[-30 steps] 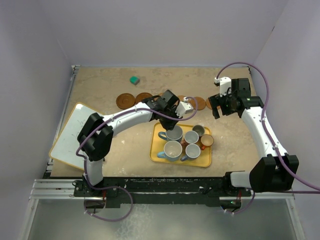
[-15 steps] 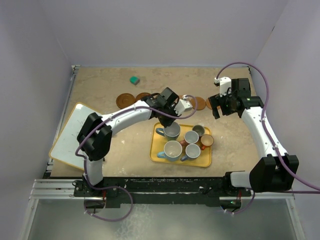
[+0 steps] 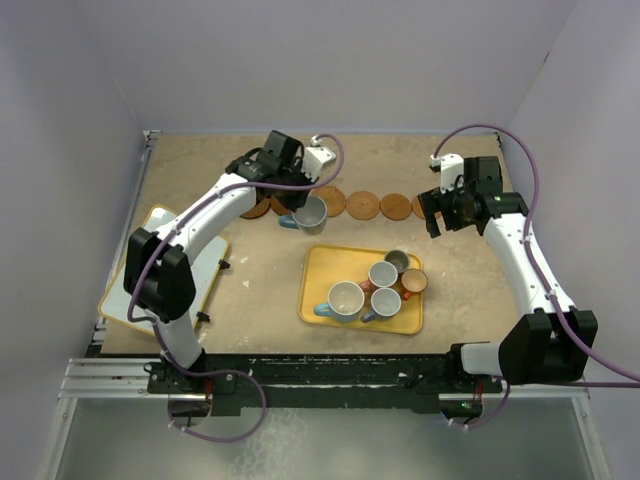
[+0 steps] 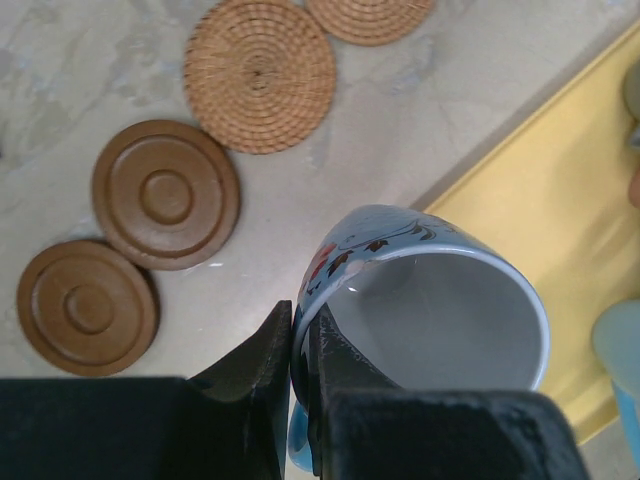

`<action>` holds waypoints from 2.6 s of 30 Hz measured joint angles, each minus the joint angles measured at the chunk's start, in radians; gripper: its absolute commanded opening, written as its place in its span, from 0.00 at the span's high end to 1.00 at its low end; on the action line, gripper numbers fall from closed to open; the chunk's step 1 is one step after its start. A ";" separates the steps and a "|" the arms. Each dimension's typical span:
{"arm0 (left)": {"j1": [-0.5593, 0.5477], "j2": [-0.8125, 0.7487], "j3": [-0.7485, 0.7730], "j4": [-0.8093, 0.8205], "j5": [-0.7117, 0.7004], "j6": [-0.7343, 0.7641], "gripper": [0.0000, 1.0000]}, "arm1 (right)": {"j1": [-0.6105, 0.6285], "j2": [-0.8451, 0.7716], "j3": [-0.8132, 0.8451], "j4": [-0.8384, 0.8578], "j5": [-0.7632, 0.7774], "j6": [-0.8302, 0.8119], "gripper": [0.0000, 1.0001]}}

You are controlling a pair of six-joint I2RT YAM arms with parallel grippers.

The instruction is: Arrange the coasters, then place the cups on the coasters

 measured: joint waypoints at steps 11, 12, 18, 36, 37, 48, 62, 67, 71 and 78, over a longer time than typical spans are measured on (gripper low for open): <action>0.225 -0.009 0.053 -0.010 -0.009 0.006 0.97 | -0.001 -0.003 0.000 0.000 -0.001 0.000 0.09; 0.250 -0.007 0.059 -0.012 -0.011 0.006 0.97 | -0.001 -0.006 0.000 0.000 -0.001 0.000 0.09; 0.359 0.043 0.098 -0.014 -0.011 0.006 0.97 | -0.002 -0.015 -0.001 -0.001 -0.002 0.000 0.09; 0.502 0.302 0.253 -0.081 0.047 0.015 0.97 | -0.005 -0.019 -0.002 -0.001 -0.012 0.000 0.09; 0.502 0.306 0.258 -0.085 0.050 0.015 0.97 | -0.006 -0.019 -0.002 -0.001 -0.012 0.000 0.09; 0.502 0.319 0.294 -0.105 0.061 0.015 0.97 | -0.006 -0.019 -0.002 -0.001 -0.023 -0.001 0.09; 0.503 0.356 0.326 -0.125 0.061 0.023 0.94 | -0.006 -0.019 -0.002 -0.002 -0.026 -0.001 0.09; 0.503 0.359 0.332 -0.129 0.061 0.033 0.87 | -0.006 -0.019 -0.002 -0.002 -0.026 -0.001 0.09; 0.503 0.359 0.340 -0.131 0.061 0.037 0.80 | -0.006 -0.019 -0.002 -0.002 -0.026 -0.001 0.09; 0.503 0.359 0.360 -0.134 0.062 0.040 0.70 | -0.006 -0.019 -0.002 -0.002 -0.026 -0.001 0.09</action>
